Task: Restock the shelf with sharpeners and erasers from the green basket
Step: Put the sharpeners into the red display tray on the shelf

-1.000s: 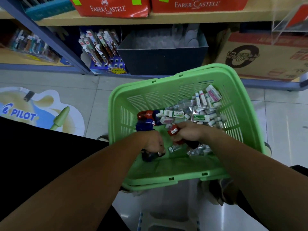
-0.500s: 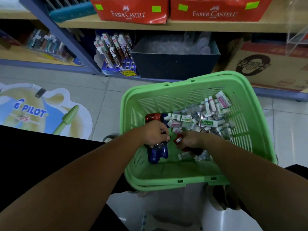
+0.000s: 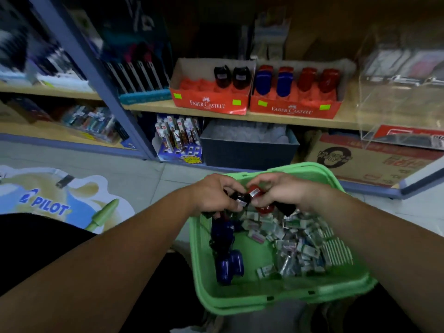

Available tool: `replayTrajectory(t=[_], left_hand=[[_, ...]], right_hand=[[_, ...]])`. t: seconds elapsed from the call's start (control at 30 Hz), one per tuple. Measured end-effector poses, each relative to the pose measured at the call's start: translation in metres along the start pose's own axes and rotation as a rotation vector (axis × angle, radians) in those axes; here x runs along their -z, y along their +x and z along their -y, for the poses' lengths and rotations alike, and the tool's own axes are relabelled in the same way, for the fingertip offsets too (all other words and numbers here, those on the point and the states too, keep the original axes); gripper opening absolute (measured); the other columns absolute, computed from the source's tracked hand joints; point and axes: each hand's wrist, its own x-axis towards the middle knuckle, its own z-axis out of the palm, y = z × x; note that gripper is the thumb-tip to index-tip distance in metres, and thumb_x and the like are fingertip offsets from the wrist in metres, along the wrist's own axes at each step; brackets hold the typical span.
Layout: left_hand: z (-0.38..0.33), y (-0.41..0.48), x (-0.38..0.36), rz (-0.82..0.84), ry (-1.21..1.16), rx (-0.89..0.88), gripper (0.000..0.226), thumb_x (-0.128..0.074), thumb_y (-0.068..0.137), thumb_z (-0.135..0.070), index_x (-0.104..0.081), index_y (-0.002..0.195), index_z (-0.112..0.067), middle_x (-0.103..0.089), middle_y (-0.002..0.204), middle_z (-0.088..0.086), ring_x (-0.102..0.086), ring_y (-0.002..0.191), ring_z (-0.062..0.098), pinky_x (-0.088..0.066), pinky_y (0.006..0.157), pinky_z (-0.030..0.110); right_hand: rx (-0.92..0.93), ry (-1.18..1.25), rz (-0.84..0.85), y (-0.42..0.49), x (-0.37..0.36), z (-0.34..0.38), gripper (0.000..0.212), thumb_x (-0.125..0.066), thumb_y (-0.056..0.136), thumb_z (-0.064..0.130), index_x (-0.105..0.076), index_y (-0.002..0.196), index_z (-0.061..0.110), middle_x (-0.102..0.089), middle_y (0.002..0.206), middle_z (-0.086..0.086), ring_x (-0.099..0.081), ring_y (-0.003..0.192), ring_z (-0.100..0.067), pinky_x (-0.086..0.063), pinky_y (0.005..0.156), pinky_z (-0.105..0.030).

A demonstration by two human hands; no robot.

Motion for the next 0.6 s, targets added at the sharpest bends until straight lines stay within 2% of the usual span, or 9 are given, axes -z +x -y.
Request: replayTrajectory(t=[0.07, 0.13, 0.23, 0.27, 0.37, 0.47, 0.6], left_hand=[[-0.018, -0.010, 0.013, -0.009, -0.039, -0.038, 0.036, -0.087, 0.084, -0.018, -0.073, 0.116, -0.024, -0.067, 0.111, 0.006, -0.067, 0.073, 0.017, -0.057, 0.060, 0.029], [-0.039, -0.017, 0.026, -0.029, -0.036, -0.080, 0.038, -0.086, 0.084, -0.023, -0.071, 0.118, -0.021, -0.063, 0.107, 0.002, -0.066, 0.073, 0.012, -0.055, 0.057, 0.025], [-0.072, -0.024, 0.054, -0.077, -0.003, -0.177, 0.038, -0.086, 0.084, -0.029, -0.069, 0.117, -0.023, -0.064, 0.109, 0.000, -0.064, 0.072, 0.010, -0.052, 0.053, 0.023], [-0.082, -0.026, 0.065, -0.105, 0.003, -0.209, 0.039, -0.086, 0.084, -0.032, -0.067, 0.117, -0.024, -0.064, 0.107, -0.001, -0.064, 0.069, 0.009, -0.050, 0.051, 0.023], [-0.105, -0.028, 0.093, -0.192, -0.033, -0.257, 0.039, -0.084, 0.085, -0.035, -0.065, 0.117, -0.022, -0.065, 0.092, 0.001, -0.058, 0.052, 0.004, -0.045, 0.045, 0.024], [-0.116, -0.019, 0.115, -0.281, -0.021, -0.269, 0.033, -0.083, 0.088, -0.023, -0.063, 0.113, -0.016, -0.064, 0.089, 0.007, -0.052, 0.043, 0.002, -0.040, 0.039, 0.021], [-0.120, 0.014, 0.153, -0.491, -0.014, -0.294, 0.028, -0.086, 0.083, -0.021, -0.066, 0.102, -0.017, -0.065, 0.093, 0.002, -0.062, 0.074, 0.012, -0.048, 0.060, 0.023]], right_hand=[[0.017, -0.030, -0.068, -0.010, 0.012, 0.024, 0.033, -0.093, 0.076, 0.029, -0.074, 0.102, 0.037, -0.076, 0.110, 0.000, -0.073, 0.101, -0.020, -0.058, 0.099, -0.045], [0.021, -0.069, -0.125, -0.021, 0.026, 0.050, 0.035, -0.092, 0.077, 0.029, -0.072, 0.104, 0.028, -0.074, 0.111, -0.005, -0.072, 0.101, -0.021, -0.058, 0.098, -0.042], [0.069, -0.055, -0.198, -0.043, 0.050, 0.092, 0.039, -0.089, 0.081, 0.024, -0.067, 0.113, 0.022, -0.071, 0.113, -0.005, -0.070, 0.094, -0.018, -0.059, 0.072, -0.030], [0.093, -0.021, -0.234, -0.049, 0.057, 0.105, 0.041, -0.089, 0.082, 0.022, -0.066, 0.115, 0.020, -0.071, 0.110, -0.006, -0.071, 0.091, -0.019, -0.059, 0.067, -0.030], [0.161, 0.088, -0.372, -0.052, 0.074, 0.134, 0.047, -0.091, 0.079, 0.025, -0.062, 0.114, 0.015, -0.075, 0.101, -0.009, -0.076, 0.085, -0.022, -0.064, 0.078, -0.043], [0.236, 0.178, -0.497, -0.033, 0.079, 0.153, 0.046, -0.090, 0.081, 0.026, -0.058, 0.112, 0.015, -0.076, 0.100, -0.014, -0.072, 0.073, -0.024, -0.063, 0.074, -0.048], [0.335, 0.163, -0.603, -0.001, 0.089, 0.164, 0.032, -0.083, 0.089, 0.027, -0.057, 0.107, 0.023, -0.073, 0.099, -0.003, -0.069, 0.067, -0.014, -0.057, 0.052, -0.023]])
